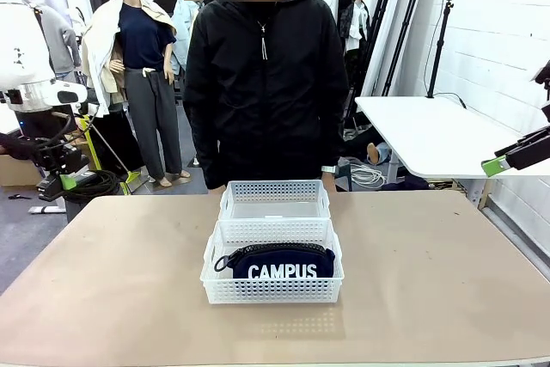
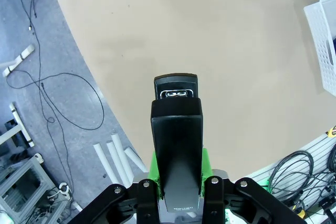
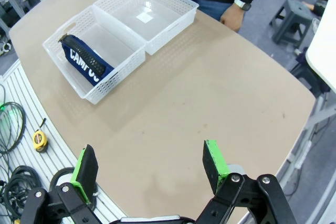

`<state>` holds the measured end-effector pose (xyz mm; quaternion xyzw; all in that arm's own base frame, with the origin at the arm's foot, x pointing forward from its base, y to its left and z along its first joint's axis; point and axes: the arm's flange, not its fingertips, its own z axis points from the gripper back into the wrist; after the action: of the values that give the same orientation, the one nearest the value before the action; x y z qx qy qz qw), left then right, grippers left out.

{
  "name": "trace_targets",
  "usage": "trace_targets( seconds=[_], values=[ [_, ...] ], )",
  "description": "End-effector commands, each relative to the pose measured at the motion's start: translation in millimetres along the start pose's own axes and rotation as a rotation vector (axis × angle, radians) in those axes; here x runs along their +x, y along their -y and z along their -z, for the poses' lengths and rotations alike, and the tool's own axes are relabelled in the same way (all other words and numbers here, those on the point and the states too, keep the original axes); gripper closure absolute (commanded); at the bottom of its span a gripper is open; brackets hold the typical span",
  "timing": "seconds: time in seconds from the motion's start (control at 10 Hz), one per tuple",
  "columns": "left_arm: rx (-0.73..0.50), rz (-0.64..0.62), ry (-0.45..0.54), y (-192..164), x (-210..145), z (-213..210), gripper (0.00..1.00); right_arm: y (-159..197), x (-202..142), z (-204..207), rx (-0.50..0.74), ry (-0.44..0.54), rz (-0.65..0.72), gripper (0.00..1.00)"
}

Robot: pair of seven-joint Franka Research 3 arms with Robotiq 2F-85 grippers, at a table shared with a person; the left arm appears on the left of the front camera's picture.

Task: Distribute items into two baskets.
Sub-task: Pick up the Stapler that the person points to, then place the picked Stapler into the Organizing basket as instructed by the person.

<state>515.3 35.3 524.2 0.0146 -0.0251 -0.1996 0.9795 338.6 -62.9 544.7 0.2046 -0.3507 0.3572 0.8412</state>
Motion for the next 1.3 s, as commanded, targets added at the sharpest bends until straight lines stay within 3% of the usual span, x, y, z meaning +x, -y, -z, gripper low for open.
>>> trace_targets(
  seconds=[0.0, 1.2],
  values=[
    [0.006, -0.003, 0.007, -1.2, 2.7, -3.4, 1.0, -0.6, 0.8, 1.5, 0.012, 0.012, 0.008, 0.0],
    [0.006, -0.003, 0.007, -1.2, 2.7, -3.4, 1.0, -0.6, 0.8, 1.5, 0.012, 0.012, 0.008, 0.0]
  ],
)
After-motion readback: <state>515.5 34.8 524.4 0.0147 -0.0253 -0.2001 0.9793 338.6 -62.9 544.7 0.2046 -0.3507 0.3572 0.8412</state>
